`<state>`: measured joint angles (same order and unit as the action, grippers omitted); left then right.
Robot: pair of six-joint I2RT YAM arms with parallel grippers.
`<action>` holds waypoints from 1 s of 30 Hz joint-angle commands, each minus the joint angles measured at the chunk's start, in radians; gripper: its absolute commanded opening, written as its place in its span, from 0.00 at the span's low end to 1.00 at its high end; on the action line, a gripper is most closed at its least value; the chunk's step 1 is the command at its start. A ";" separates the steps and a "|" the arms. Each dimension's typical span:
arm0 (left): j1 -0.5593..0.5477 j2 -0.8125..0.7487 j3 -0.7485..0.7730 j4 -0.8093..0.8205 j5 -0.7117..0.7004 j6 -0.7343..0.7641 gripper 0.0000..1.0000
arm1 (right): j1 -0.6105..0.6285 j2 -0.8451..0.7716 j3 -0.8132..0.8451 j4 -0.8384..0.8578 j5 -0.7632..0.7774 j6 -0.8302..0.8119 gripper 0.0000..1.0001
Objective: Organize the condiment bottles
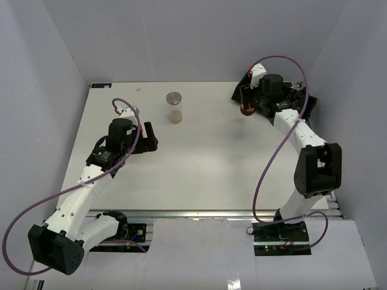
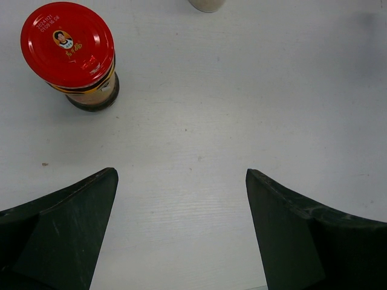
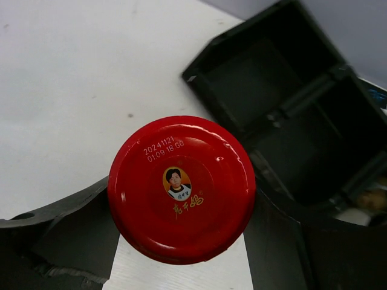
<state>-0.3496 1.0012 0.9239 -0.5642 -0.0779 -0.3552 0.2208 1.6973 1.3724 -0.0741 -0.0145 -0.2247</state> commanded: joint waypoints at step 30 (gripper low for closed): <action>0.003 -0.017 -0.043 0.074 0.139 0.035 0.98 | -0.265 0.514 0.669 0.239 0.074 0.108 0.08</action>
<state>-0.3489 0.9974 0.8898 -0.5123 0.0419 -0.3294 -0.0496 2.2087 1.9004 0.0106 0.0648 -0.1131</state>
